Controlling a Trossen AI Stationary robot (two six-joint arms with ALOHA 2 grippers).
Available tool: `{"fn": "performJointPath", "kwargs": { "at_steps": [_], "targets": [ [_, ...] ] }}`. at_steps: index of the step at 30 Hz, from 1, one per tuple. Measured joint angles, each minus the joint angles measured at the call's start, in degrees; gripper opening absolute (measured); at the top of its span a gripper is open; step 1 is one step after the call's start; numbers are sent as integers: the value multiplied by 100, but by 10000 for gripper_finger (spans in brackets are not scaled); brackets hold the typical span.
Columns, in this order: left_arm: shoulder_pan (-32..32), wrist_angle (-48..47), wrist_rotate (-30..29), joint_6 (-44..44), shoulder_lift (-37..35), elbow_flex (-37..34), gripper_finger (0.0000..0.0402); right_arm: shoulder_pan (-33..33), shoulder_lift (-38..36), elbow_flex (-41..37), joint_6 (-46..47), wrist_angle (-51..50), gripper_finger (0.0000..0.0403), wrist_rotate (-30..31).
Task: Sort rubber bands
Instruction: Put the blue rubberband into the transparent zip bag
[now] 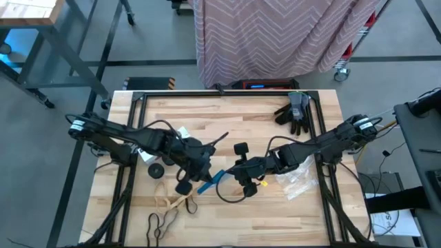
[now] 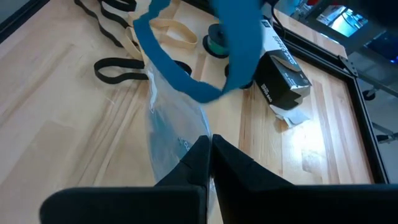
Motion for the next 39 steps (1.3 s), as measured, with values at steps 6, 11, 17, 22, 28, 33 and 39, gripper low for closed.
{"fn": "performJointPath", "kwargs": {
  "at_steps": [6,11,17,22,28,33,39],
  "targets": [
    [46,115,-702,-181,0,-421,0,0,0,0,1,4,0,0],
    [95,250,-745,-313,0,-629,0,0,0,0,-1,5,0,1],
    [93,585,-540,-320,4,-806,0,0,0,0,-4,30,0,2],
    [91,799,-538,-325,9,-869,0,0,0,0,-6,78,0,2],
    [91,900,-540,-319,13,-869,0,-37,0,2,198,137,0,4],
    [91,792,-785,-182,170,-885,0,-117,0,2,1058,142,0,4],
    [91,538,-1317,-25,200,-858,0,-130,0,2,1591,87,0,-332]
  ]
}}
